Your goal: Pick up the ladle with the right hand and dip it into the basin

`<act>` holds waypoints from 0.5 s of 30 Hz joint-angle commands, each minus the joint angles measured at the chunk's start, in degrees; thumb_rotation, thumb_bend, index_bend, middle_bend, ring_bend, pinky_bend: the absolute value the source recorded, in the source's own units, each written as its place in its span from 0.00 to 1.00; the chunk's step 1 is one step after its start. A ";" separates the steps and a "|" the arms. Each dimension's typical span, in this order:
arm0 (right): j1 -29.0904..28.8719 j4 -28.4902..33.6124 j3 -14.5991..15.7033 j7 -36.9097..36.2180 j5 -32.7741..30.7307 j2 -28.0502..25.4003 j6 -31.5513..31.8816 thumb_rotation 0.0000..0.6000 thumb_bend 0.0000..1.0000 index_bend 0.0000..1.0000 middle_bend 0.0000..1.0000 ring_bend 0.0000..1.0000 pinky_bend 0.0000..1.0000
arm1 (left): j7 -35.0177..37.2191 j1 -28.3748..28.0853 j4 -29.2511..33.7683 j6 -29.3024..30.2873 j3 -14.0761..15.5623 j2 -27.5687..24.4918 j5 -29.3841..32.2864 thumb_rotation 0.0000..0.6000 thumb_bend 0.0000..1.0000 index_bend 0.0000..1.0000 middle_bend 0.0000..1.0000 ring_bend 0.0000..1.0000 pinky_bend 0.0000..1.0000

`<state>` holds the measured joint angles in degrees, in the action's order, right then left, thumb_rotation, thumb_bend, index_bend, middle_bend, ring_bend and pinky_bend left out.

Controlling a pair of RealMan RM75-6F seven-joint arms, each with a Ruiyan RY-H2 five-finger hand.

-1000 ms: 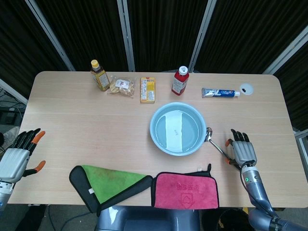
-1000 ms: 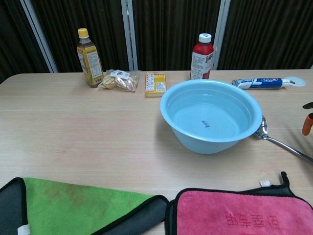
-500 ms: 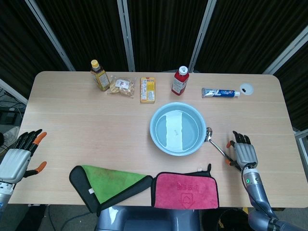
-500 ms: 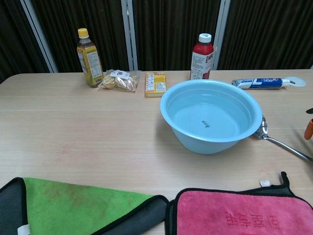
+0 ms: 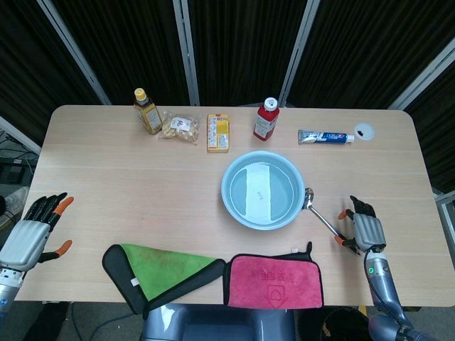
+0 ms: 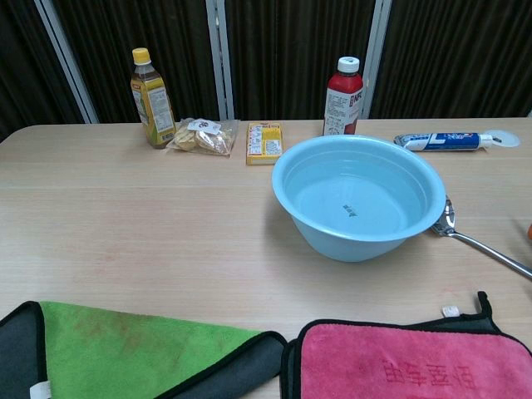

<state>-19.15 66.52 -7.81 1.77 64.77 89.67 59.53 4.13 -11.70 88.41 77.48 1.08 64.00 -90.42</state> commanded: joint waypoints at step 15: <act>3.01 -3.00 0.70 -4.93 3.22 3.76 3.16 1.00 0.15 0.40 0.00 0.00 0.00 | 2.12 -0.04 0.04 0.99 0.79 -0.77 -1.85 1.00 0.29 0.05 0.00 0.00 0.00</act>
<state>-16.24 63.76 -7.10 -2.97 67.83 93.21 62.57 6.24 -11.74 88.46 78.46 1.86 63.25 -92.26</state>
